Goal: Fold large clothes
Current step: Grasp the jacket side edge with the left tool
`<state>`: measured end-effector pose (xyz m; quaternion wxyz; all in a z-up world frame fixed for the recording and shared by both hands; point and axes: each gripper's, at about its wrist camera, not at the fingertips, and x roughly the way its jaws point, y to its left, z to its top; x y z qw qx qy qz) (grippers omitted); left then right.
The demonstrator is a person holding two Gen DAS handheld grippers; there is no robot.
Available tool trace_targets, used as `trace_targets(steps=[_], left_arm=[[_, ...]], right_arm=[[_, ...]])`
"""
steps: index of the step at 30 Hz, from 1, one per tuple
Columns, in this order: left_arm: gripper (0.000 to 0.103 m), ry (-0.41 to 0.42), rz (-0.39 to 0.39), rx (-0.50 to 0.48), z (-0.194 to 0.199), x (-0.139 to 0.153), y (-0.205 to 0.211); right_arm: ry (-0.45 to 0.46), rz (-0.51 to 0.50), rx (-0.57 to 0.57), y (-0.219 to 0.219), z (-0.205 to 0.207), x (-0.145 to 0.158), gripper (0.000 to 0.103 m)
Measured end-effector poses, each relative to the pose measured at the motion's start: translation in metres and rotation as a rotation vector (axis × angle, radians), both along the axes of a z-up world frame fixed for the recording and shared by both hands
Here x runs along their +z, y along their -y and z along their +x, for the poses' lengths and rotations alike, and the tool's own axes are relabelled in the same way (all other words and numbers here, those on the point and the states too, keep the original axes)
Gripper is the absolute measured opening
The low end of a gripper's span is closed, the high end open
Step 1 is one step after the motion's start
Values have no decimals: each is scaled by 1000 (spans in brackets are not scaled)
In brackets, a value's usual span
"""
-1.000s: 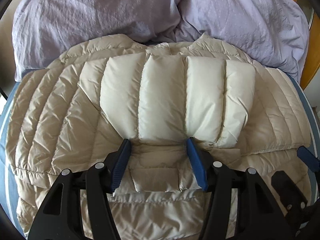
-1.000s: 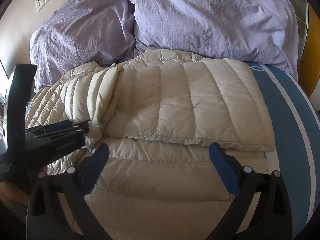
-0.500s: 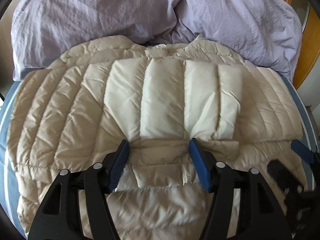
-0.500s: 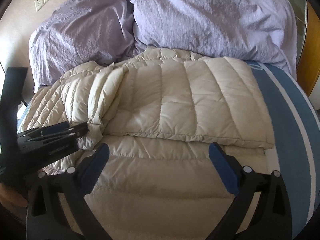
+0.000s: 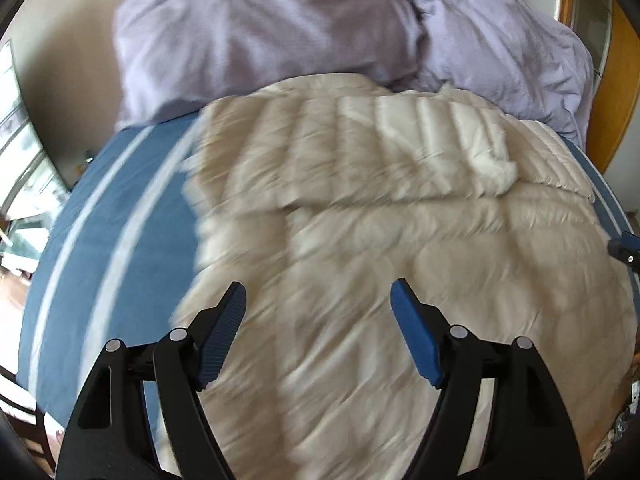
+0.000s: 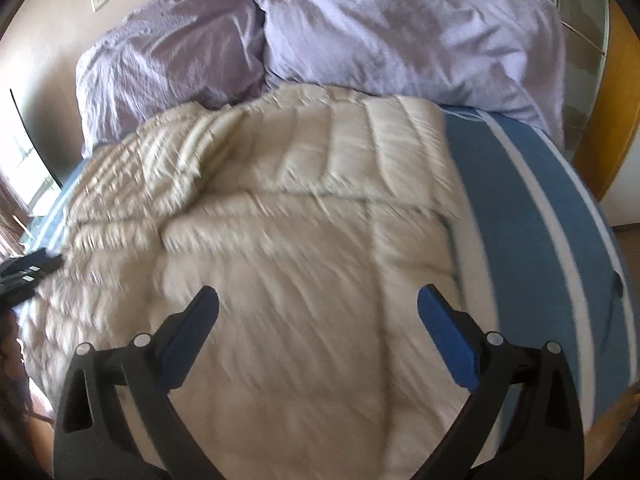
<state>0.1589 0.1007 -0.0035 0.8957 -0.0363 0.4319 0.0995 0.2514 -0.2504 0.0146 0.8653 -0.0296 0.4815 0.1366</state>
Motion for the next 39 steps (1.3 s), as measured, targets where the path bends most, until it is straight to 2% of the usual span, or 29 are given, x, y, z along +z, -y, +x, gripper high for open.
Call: trace_targets(steps=[4,12,21,26,29,31,32,34,35,37,39], left_arm=[[76,-3,1,40,-42,-3,-32],[76,-11,-93,79,-92,-22,-57],[75,-11,-169,82,-119,-38,-58],[75,9,-173,76,-129,-40,-52],[68,16,-176,74,-133,-40,-50],[62,20,-183,76,-135,-40,-50],[58,24,-189,79,-136,-39,-50],[49,30,-201,82,-138,-39,-51],[43,32,-209,83,-139,-39,-51],[35,33,-224,83,-141,-39,-51],[25,30,-236,85,-142,-39,-51]], right_arm=[[-24,-23,-42,35,-23,-7,100],[-76,21,-115,86,-64,-25,100],[-63,74,-131,99,-92,-30,99],[-37,85,-125,99,-104,-31,94],[-18,90,-118,96,-109,-31,84],[-5,99,-105,93,-113,-30,69],[-1,104,-99,92,-114,-30,66],[3,120,-96,91,-116,-30,50],[3,130,-96,92,-117,-30,46],[-7,171,-95,95,-117,-31,24],[-9,200,-99,98,-117,-30,14]])
